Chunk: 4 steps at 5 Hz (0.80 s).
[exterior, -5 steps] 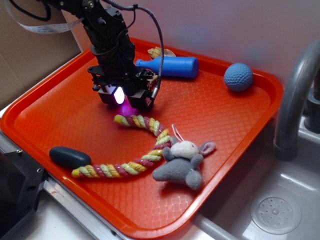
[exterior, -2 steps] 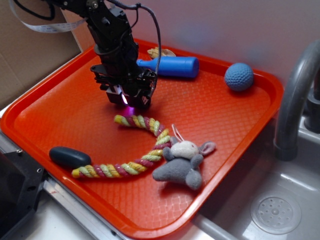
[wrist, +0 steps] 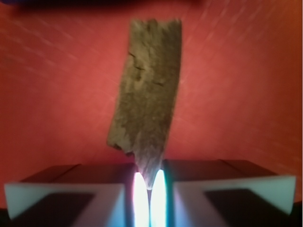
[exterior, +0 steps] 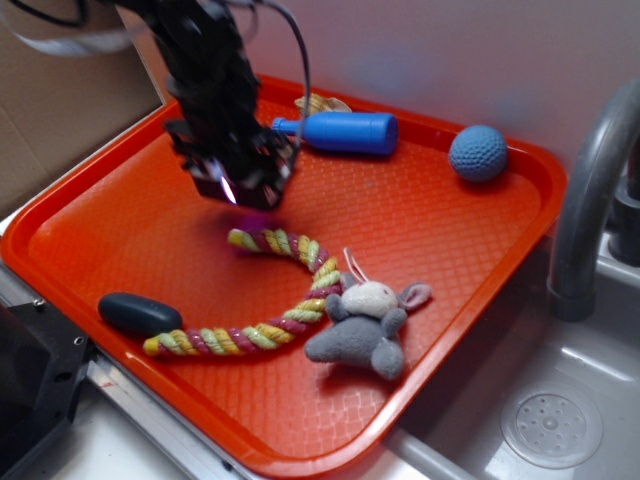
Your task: Grab the wood chip.
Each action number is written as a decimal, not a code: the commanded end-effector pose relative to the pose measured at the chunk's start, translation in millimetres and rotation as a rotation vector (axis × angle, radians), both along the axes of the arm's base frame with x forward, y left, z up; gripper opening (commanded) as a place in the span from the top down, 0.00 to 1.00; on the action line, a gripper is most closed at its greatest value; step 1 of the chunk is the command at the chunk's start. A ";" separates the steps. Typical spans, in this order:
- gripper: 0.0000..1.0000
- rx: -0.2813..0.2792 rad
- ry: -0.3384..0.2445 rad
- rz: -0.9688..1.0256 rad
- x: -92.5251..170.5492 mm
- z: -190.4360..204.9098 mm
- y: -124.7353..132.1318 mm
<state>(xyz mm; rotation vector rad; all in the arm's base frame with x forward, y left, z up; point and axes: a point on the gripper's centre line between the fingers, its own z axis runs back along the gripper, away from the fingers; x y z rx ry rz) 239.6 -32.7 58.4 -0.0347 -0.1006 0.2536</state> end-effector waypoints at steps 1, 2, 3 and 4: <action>0.00 -0.031 -0.069 0.070 23.8 43.0 28.8; 0.00 -0.020 -0.047 0.074 38.4 22.2 27.7; 0.00 0.006 -0.020 0.053 41.3 5.0 20.0; 0.00 0.013 -0.014 0.047 39.6 0.3 15.2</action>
